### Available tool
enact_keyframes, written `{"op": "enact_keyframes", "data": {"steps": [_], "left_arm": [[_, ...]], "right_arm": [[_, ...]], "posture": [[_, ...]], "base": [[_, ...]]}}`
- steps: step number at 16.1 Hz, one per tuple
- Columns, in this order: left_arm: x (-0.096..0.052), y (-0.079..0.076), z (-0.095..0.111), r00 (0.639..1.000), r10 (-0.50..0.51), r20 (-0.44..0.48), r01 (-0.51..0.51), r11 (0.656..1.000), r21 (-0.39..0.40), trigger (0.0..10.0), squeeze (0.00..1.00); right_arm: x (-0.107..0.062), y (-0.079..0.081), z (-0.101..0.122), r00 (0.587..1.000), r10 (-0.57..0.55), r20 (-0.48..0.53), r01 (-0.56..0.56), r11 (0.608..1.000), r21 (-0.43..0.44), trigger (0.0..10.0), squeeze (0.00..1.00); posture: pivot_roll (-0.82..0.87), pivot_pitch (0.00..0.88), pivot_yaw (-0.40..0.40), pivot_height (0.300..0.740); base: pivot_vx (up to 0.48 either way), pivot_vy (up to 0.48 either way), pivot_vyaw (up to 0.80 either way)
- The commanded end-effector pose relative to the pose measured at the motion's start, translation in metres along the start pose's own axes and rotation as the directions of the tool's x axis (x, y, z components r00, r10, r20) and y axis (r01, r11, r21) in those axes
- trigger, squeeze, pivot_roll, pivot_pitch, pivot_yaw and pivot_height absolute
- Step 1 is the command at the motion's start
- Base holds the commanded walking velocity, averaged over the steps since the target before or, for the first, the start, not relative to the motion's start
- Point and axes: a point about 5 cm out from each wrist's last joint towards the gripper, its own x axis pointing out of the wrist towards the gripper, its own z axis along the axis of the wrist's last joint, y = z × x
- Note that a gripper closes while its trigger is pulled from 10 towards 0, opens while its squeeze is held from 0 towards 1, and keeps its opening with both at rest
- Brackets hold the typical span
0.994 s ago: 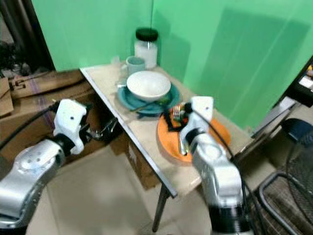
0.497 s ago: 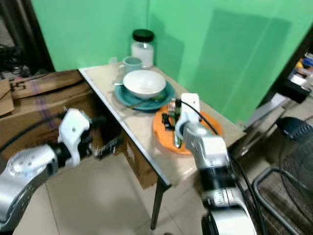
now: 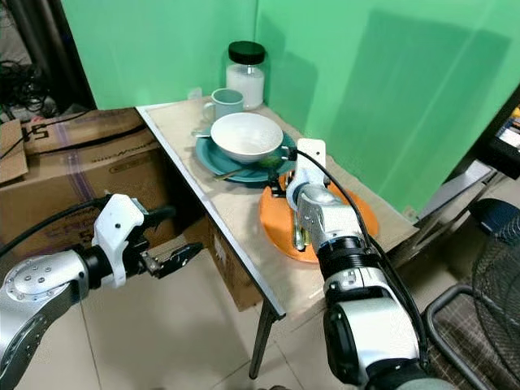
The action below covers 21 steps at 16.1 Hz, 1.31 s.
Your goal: Setting the table
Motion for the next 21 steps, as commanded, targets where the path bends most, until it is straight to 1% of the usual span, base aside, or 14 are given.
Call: {"op": "enact_keyframes", "data": {"steps": [1,2,3,4,10,11,13,14,15,17,18,19,20,21], "left_arm": [[-0.002,-0.002,0.006,1.000,-0.011,0.015,0.011,1.000,0.015,10.0,0.00],[-0.002,-0.002,0.006,1.000,-0.012,0.015,0.011,1.000,0.017,10.0,0.00],[-0.002,-0.002,0.006,1.000,-0.012,0.015,0.011,1.000,0.017,10.0,0.00],[-0.004,-0.002,0.006,1.000,-0.013,0.014,0.013,1.000,0.020,10.0,0.00],[-0.003,-0.002,0.008,1.000,-0.013,0.018,0.012,1.000,0.024,10.0,0.00],[-0.004,-0.003,0.008,1.000,-0.022,0.018,0.022,1.000,0.016,10.0,0.00],[-0.004,-0.003,0.008,0.999,-0.028,0.016,0.028,1.000,0.015,10.0,0.00],[-0.004,-0.003,0.008,0.999,-0.028,0.015,0.028,1.000,0.015,10.0,0.00],[-0.004,-0.004,0.008,0.999,-0.029,0.014,0.028,1.000,0.013,10.0,0.00],[-0.004,-0.004,0.007,0.999,-0.029,0.013,0.029,1.000,0.012,10.0,0.00],[-0.004,-0.004,0.008,0.999,-0.030,0.014,0.030,0.999,0.012,10.0,0.00],[-0.004,-0.004,0.008,0.999,-0.030,0.014,0.030,0.999,0.012,10.0,0.00],[-0.005,-0.004,0.008,0.999,-0.031,0.014,0.031,0.999,0.012,10.0,0.00],[-0.005,-0.003,0.008,0.999,-0.031,0.014,0.031,0.999,0.011,10.0,0.00]], "right_arm": [[0.001,-0.004,0.006,1.000,-0.019,0.020,0.019,1.000,0.005,4.5,0.00],[0.003,-0.005,0.001,0.999,-0.032,-0.006,0.032,0.999,-0.014,7.9,0.00],[0.003,-0.005,0.001,0.999,-0.032,-0.006,0.032,0.999,-0.014,7.9,0.00],[0.006,-0.011,-0.007,0.997,-0.071,-0.044,0.072,0.997,0.020,10.0,0.00],[0.007,-0.026,-0.018,0.985,-0.148,-0.083,0.157,0.980,0.118,10.0,0.00],[0.007,-0.030,-0.022,0.982,-0.156,-0.104,0.170,0.973,0.153,10.0,0.00],[0.007,-0.032,-0.026,0.978,-0.164,-0.125,0.183,0.971,0.155,9.0,0.00],[0.007,-0.033,-0.026,0.977,-0.171,-0.126,0.190,0.969,0.156,8.9,0.00],[0.007,-0.034,-0.028,0.975,-0.178,-0.133,0.198,0.967,0.158,8.2,0.00],[0.007,-0.033,-0.031,0.973,-0.178,-0.144,0.200,0.967,0.156,8.3,0.00],[0.007,-0.033,-0.033,0.973,-0.175,-0.154,0.201,0.963,0.181,5.5,0.00],[0.007,-0.034,-0.034,0.972,-0.172,-0.160,0.204,0.956,0.210,3.5,0.00],[0.007,-0.034,-0.034,0.972,-0.171,-0.162,0.205,0.953,0.223,2.3,0.00],[0.007,-0.036,-0.032,0.973,-0.170,-0.157,0.205,0.948,0.243,0.0,0.00]], "posture": [[0.10,0.000,-0.098,0.740],[0.10,0.000,-0.099,0.740],[0.10,0.000,-0.099,0.740],[0.11,0.000,-0.099,0.740],[0.11,0.000,-0.098,0.740],[0.11,0.000,-0.097,0.740],[0.11,0.000,-0.097,0.740],[0.11,0.000,-0.097,0.740],[0.11,0.000,-0.097,0.740],[0.11,0.000,-0.097,0.740],[0.11,0.000,-0.098,0.740],[0.11,0.000,-0.098,0.740],[0.11,0.000,-0.098,0.740],[0.11,0.000,-0.097,0.740]], "base": [[0.000,0.000,0.00],[0.000,0.000,0.00],[0.000,0.000,0.00],[0.000,0.000,0.00],[0.000,0.000,0.00],[0.000,0.000,0.00],[0.000,0.000,0.00],[0.000,0.000,0.00],[0.000,0.000,0.00],[0.000,0.000,0.00],[0.000,0.000,0.00],[0.000,0.000,0.00],[0.000,0.000,0.00],[0.000,0.000,0.00]]}}
